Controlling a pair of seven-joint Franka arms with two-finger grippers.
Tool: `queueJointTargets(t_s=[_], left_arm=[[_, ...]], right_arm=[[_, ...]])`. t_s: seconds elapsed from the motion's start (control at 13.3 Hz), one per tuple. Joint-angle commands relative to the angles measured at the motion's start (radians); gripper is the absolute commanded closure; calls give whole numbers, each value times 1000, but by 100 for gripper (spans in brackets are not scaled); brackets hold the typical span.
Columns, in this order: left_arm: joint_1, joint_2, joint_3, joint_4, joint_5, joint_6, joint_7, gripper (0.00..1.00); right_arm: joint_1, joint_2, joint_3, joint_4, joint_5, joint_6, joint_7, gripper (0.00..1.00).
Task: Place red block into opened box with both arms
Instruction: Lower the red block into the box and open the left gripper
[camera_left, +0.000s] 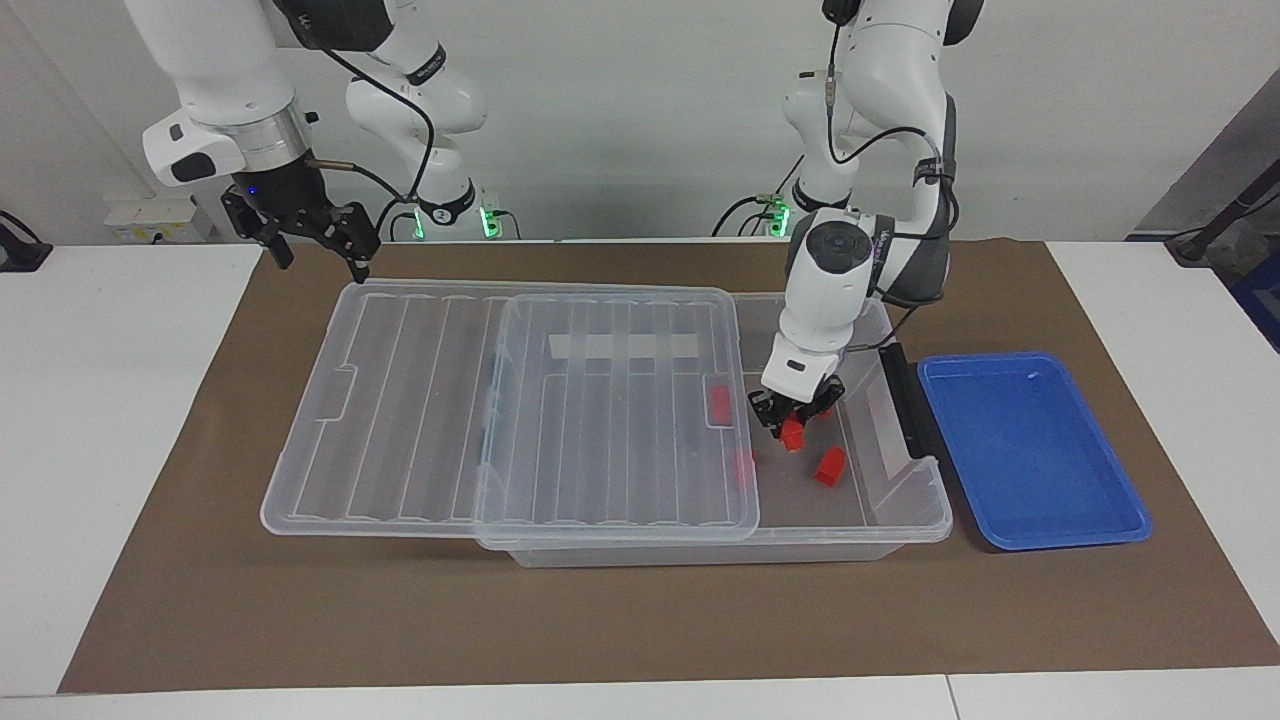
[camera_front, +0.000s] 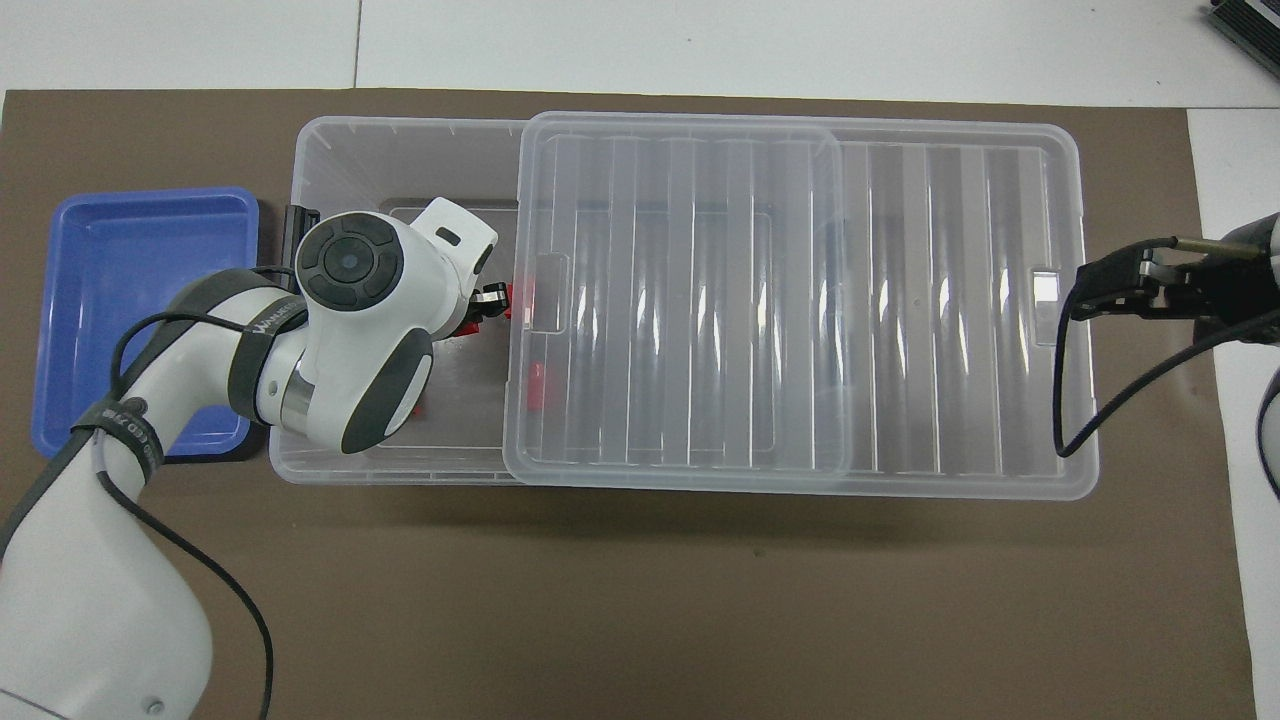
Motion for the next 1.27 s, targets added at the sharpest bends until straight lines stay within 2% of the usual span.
queueJointTargets(t_s=[0.0,0.3,0.75,1.2], left_arm=[[-16,7,14,-45,25,72,-29,100],[-16,10,16,-78,26,84,-29,100],[-17,2,19,-80,57,29,-30,100],[-17,2,17,-89,62,38,-30,100]], right_arm=[[-12,-3,7,-8,19,-8,5,0],[-4,-4,8,-8,5,-19,-2,0],[-22,-6,8,-14,20,-18,1,0],[-22,-6,8,-14,22,-18,1,0]])
